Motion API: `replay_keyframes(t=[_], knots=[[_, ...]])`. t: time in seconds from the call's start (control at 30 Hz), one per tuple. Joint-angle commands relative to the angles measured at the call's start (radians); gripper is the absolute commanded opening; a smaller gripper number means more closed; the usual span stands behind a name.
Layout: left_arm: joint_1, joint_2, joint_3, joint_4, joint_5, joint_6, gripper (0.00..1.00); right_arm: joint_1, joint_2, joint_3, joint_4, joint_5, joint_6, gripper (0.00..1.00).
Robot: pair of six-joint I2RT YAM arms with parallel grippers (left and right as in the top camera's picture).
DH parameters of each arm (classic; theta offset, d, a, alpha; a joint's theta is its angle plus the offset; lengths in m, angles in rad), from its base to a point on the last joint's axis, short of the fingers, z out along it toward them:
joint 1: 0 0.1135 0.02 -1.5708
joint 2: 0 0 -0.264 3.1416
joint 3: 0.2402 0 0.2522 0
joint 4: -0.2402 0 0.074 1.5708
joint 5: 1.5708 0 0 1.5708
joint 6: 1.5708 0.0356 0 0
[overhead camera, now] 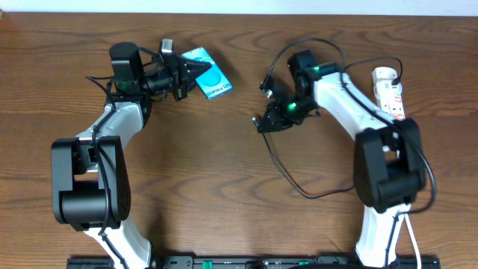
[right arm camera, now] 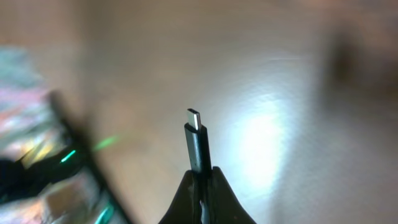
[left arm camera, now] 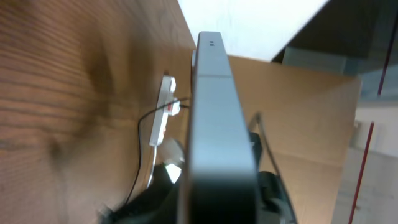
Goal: Plug charger to phone and switch on socket
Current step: 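Carry the plug toward the phone's bottom port held by left gripper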
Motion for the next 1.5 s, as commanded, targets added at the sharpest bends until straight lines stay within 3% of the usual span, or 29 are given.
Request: replay_keyframes(t=[0.0, 0.33, 0.47, 0.87, 1.47], knots=[[0.001, -0.02, 0.006, 0.011, 0.121, 0.051, 0.07, 0.0, -0.047, 0.002, -0.058, -0.271, -0.244, 0.01], [0.001, -0.02, 0.006, 0.076, 0.13, 0.051, 0.07, 0.002, -0.047, 0.002, -0.062, -0.546, -0.281, 0.01], [0.001, -0.02, 0.006, 0.085, 0.126, 0.051, 0.07, 0.002, -0.047, 0.002, 0.037, -0.554, -0.109, 0.01], [0.0, -0.02, 0.006, 0.085, 0.081, 0.051, 0.07, 0.056, -0.045, 0.002, 0.268, -0.525, 0.211, 0.01], [0.001, -0.02, 0.006, 0.085, 0.082, 0.051, 0.07, 0.073, -0.045, 0.002, 0.298, -0.489, 0.264, 0.01]])
